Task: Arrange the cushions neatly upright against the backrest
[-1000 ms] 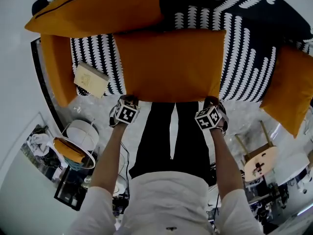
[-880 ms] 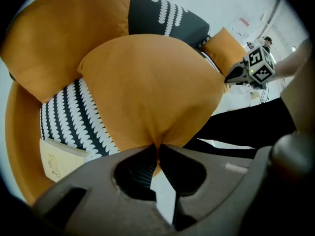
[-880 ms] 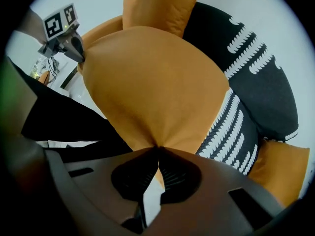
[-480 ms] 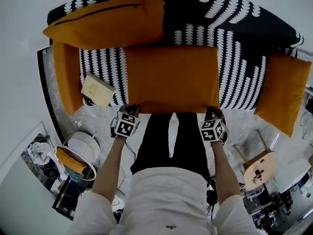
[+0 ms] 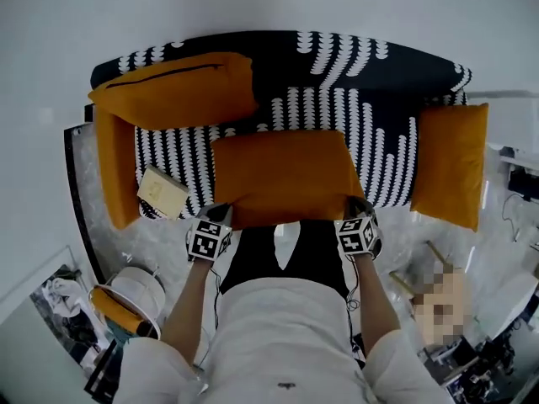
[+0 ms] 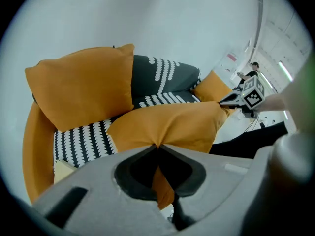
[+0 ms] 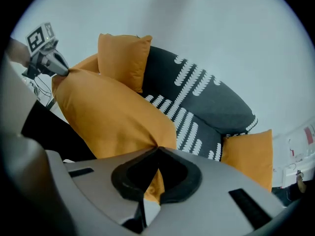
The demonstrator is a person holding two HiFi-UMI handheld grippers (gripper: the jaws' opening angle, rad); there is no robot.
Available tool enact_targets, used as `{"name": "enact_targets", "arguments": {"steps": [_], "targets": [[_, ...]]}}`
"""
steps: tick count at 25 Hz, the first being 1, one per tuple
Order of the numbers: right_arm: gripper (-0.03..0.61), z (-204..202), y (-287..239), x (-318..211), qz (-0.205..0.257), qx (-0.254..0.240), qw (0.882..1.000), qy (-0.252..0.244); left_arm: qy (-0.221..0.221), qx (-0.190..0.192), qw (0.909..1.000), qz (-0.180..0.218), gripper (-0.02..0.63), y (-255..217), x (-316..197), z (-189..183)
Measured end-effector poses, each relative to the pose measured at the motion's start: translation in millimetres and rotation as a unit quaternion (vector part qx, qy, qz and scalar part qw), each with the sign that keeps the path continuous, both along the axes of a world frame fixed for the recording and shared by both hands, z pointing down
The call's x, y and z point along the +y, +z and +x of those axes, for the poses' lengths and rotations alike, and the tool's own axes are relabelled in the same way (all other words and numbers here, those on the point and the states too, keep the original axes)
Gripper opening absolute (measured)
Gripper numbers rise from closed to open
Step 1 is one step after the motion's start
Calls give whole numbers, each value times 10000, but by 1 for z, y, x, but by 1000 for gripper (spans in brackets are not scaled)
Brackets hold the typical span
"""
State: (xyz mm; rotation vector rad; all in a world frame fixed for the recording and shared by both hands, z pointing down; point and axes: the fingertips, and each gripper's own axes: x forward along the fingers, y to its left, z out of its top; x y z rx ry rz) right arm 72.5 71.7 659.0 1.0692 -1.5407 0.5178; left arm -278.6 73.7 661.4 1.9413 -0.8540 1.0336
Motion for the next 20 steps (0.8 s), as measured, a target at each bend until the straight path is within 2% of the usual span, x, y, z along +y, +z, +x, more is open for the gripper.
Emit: {"name": "enact_targets", "arguments": {"steps": [4,10,14,20], "targets": [[9,35,-25,2,81,67,9999,-71,146,192,9996,156,21,-30,-6,34],[9,115,-47,6,80,19,9999,88,606,133,9975,341,21,-50,-18,115],[9,172,-64,0,188,24,9996,203,601,144,9974,376,20,-63,-27,172],[9,247,-77,-28,330,-2,9994,54,519,196,9976,418,20,-71,-56,246]]}}
